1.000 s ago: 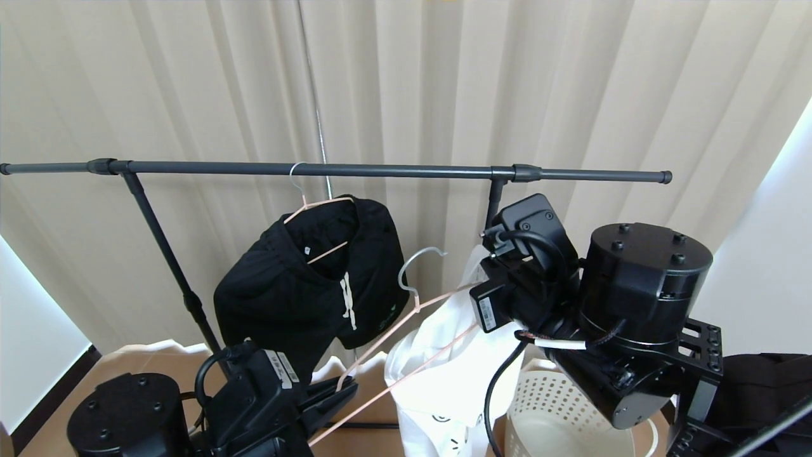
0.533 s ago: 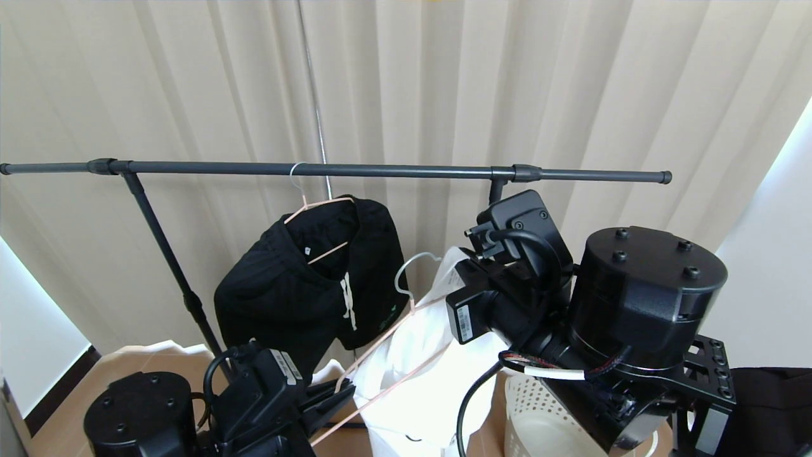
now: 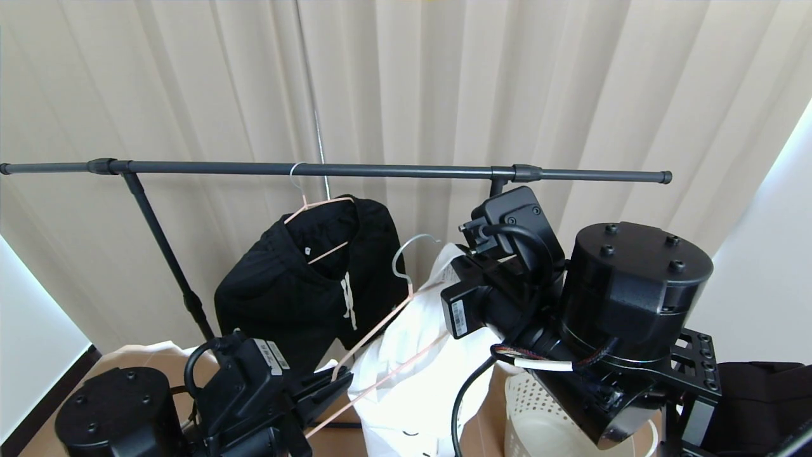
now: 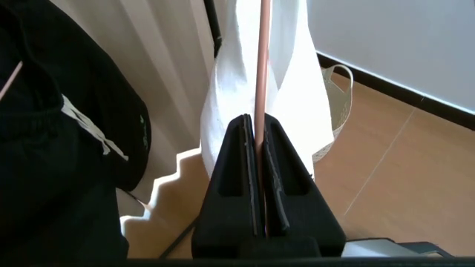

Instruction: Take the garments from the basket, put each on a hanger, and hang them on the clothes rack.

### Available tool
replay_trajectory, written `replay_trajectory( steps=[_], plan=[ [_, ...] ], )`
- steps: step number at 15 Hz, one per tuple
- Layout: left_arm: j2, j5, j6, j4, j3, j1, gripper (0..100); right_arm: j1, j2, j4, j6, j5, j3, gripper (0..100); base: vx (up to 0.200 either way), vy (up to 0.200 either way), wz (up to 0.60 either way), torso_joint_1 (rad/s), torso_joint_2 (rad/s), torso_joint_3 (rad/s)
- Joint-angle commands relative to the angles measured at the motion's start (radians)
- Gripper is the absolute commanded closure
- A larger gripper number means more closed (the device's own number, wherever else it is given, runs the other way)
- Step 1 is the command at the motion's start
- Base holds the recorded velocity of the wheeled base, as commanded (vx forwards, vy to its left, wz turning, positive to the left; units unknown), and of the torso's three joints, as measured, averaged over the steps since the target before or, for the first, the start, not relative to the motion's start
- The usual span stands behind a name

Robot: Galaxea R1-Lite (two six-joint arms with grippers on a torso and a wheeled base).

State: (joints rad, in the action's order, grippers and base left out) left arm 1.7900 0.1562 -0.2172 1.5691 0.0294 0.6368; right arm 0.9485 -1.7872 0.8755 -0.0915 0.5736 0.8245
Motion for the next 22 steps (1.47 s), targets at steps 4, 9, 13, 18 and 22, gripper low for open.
replay_trajectory(
  steps=[4,9,13,18,22],
  plan=[
    [-0.041,0.000,0.001,0.002,0.001,0.000,100,-0.008,-0.012,0.000,0.001,0.000,0.019,100,0.000,0.000,0.00,0.000,0.00,0.000],
    [-0.040,0.000,0.001,0.002,-0.006,0.003,100,-0.008,-0.008,0.007,0.001,0.000,0.031,100,0.000,0.000,0.00,0.000,0.00,0.000],
    [-0.052,0.000,0.001,0.002,-0.008,0.003,100,-0.008,0.014,0.007,0.001,0.011,0.033,0,0.000,0.000,0.00,0.000,0.00,0.000],
    [-0.073,0.000,0.007,0.002,-0.008,0.001,100,-0.008,0.005,0.008,0.001,0.026,0.047,0,0.000,0.000,0.00,0.000,0.00,0.000],
    [-0.077,0.000,0.010,0.002,0.001,-0.005,100,-0.008,0.006,0.010,0.003,0.028,0.045,0,0.000,0.000,0.00,0.000,0.00,0.000]
  ],
)
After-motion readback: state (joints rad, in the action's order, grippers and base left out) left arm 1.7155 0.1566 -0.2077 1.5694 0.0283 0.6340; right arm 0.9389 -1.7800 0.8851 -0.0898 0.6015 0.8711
